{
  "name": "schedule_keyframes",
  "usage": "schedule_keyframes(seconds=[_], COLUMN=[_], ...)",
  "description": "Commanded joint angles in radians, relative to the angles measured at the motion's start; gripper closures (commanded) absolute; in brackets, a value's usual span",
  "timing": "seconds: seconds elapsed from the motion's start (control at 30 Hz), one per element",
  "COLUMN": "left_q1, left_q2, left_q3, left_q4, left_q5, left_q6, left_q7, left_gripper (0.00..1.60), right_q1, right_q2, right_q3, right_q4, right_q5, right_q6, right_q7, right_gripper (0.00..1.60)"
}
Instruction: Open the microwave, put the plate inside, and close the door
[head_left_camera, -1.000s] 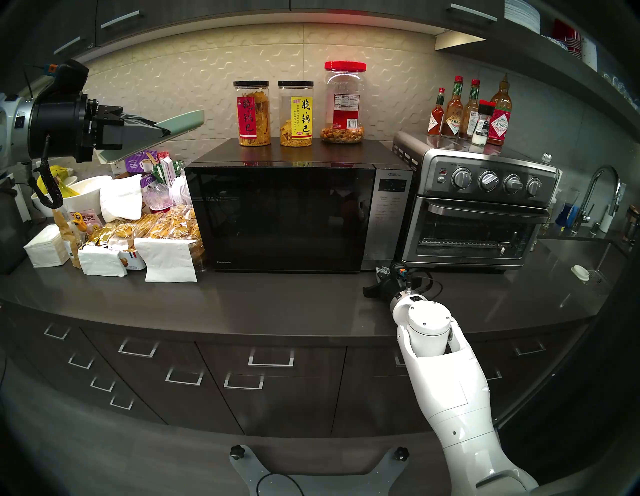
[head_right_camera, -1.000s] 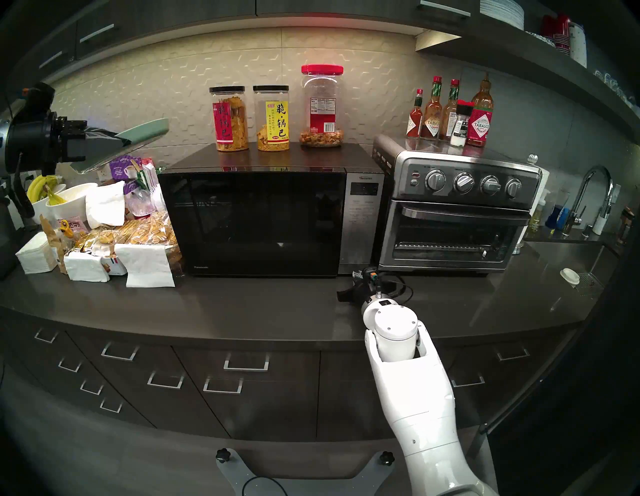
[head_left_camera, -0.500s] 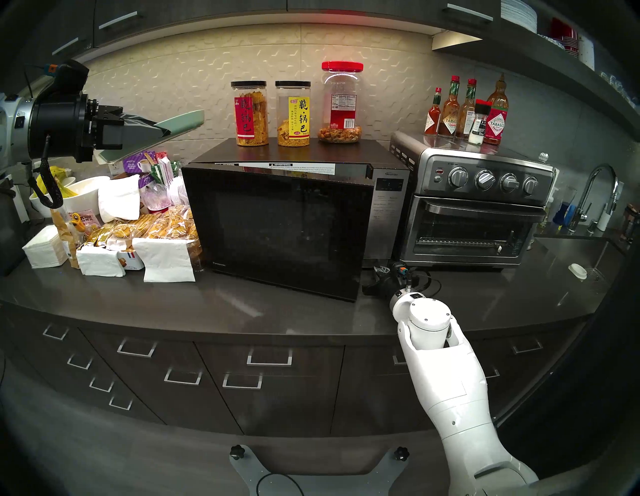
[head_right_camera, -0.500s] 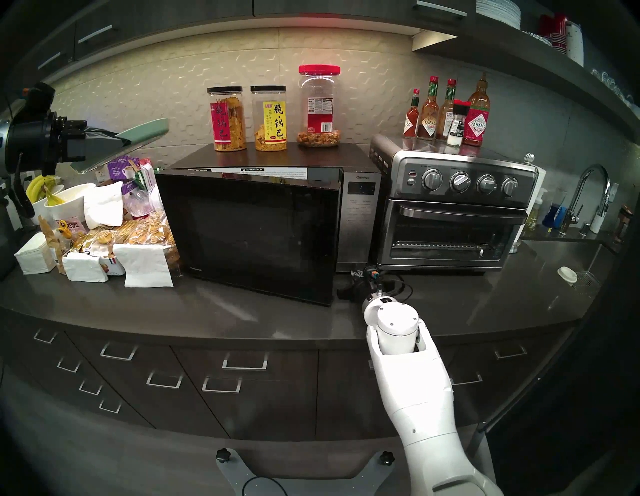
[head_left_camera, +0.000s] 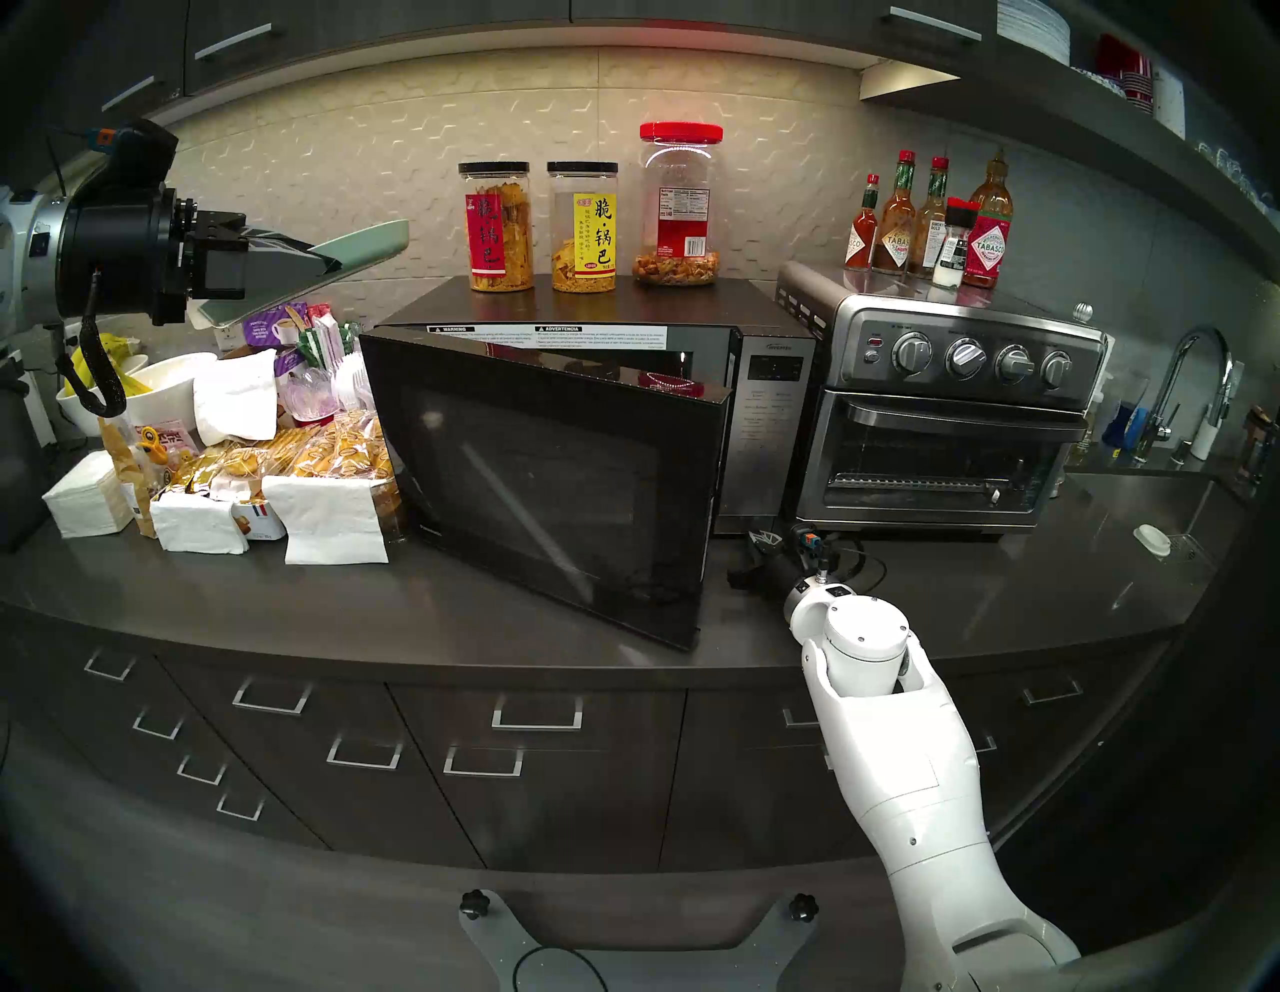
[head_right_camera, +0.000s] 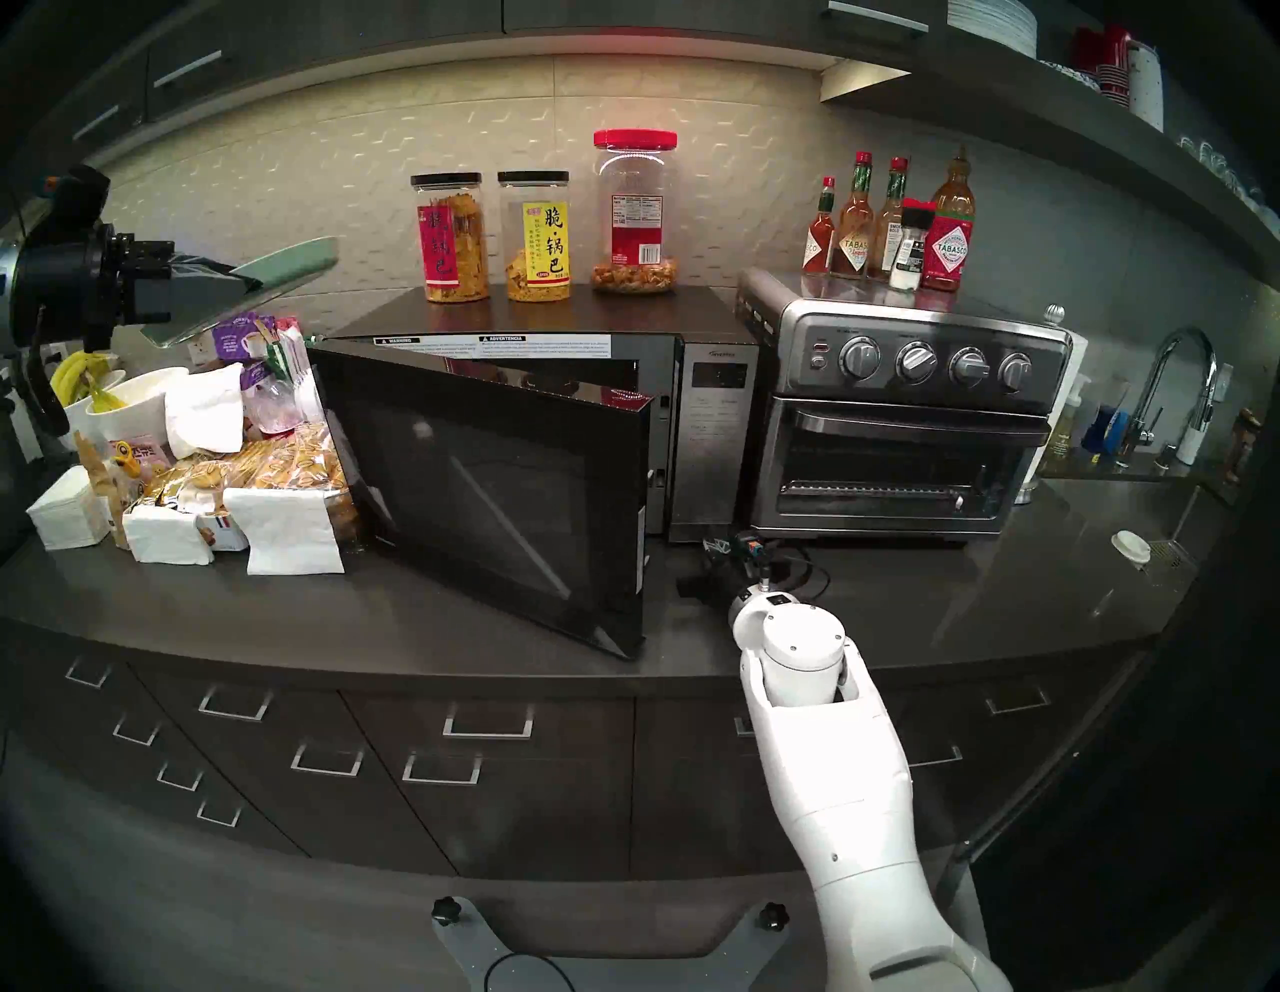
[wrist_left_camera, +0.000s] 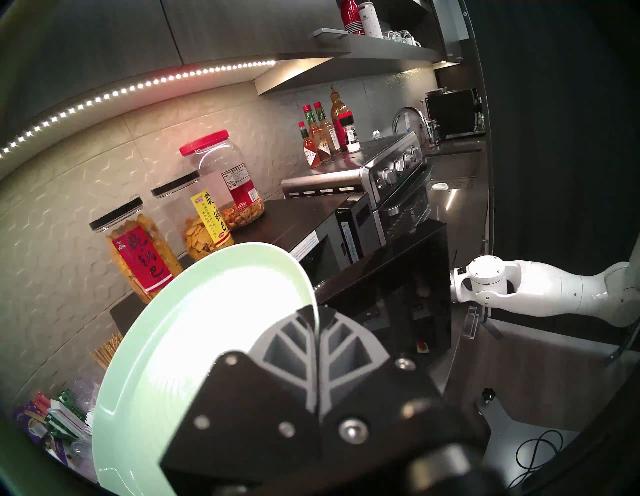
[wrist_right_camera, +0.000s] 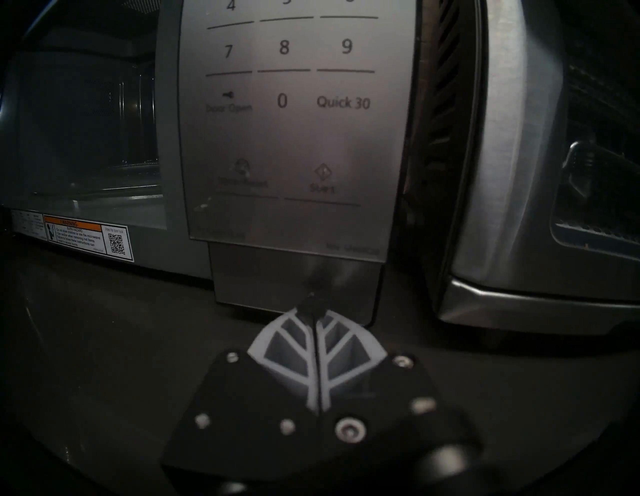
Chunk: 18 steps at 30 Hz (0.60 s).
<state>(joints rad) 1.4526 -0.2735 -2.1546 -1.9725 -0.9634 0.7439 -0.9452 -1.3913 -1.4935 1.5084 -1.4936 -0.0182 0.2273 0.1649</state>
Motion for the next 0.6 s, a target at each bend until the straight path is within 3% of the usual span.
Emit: schedule_keyframes(seconds=[0.0,0.57], left_q1=[-0.008,-0.008], left_q2=[0.001,0.0], left_q3=[-0.012,-0.012], left_q4=[-0.001,-0.001], left_q5=[0.0,0.001], left_q6=[0.0,0.0], left_q7=[-0.002,-0.002], left_gripper=[1.6,1.6], right_q1=[-0.04,-0.211], right_q2=[0.023,0.047], right_q3=[0.033,0.077], right_q4=[-0.119,-0.319], right_q5=[-0.007,0.045], right_q6=[-0.007,0.004], right_q7=[-0.019,0.058], right_gripper=[1.6,1.6])
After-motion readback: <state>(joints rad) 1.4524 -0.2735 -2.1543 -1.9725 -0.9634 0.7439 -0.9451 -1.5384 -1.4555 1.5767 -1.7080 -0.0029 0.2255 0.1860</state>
